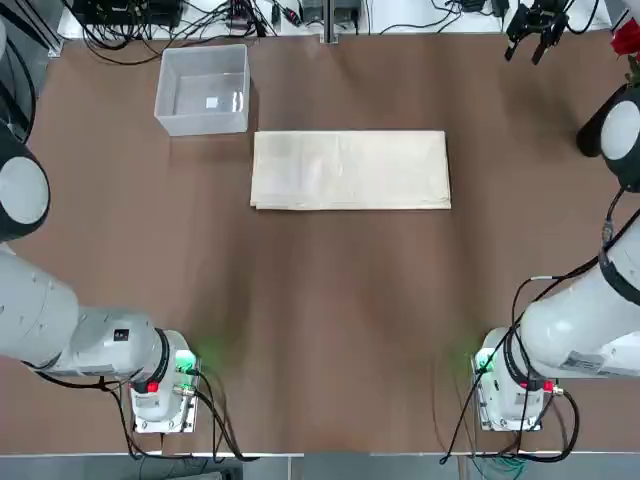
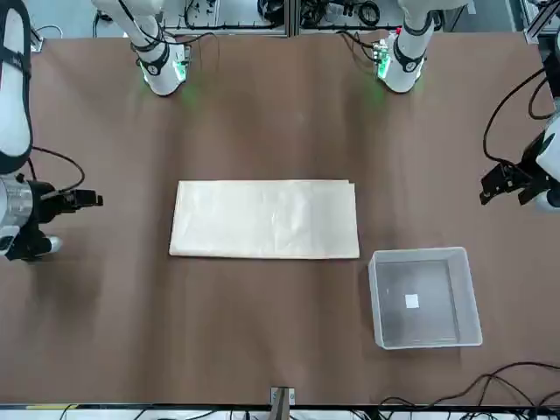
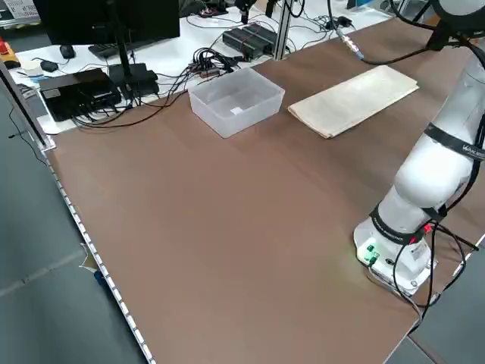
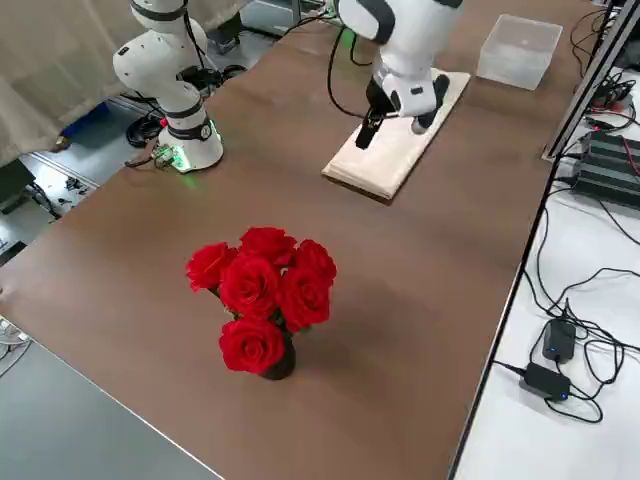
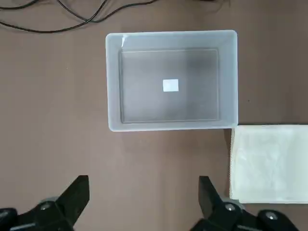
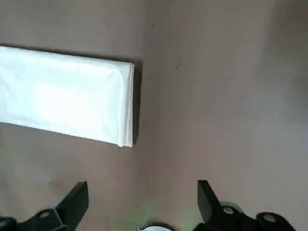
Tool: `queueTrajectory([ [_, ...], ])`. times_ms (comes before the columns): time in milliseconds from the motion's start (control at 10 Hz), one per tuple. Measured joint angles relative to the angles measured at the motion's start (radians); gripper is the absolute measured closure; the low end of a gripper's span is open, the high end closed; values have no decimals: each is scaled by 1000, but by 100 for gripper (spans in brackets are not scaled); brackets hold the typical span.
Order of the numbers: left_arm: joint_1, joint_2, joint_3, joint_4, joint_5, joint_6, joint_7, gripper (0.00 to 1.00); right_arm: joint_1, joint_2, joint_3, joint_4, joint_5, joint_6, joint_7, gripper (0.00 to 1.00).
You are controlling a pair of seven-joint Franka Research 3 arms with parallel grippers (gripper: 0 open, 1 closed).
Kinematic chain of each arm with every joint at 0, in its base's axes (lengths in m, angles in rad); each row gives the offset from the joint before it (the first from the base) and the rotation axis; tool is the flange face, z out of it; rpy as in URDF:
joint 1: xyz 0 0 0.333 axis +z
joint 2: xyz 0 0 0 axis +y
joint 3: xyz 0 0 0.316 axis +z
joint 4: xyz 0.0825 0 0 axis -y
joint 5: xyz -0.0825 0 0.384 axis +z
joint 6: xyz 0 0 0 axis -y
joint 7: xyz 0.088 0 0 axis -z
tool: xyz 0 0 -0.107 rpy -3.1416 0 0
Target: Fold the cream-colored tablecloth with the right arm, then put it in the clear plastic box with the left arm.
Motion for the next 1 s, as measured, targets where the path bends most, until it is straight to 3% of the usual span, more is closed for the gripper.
queueTrajectory([
  [200,-1,0,0,0,0,0,-1,0,-59,38,-3,-41,116,13,-1,0],
  [600,-1,1,0,1,0,0,0,0,-75,60,1,-187,175,143,-2,0],
  [1000,0,1,0,1,0,0,0,0,-63,4,9,-420,222,371,-2,0],
])
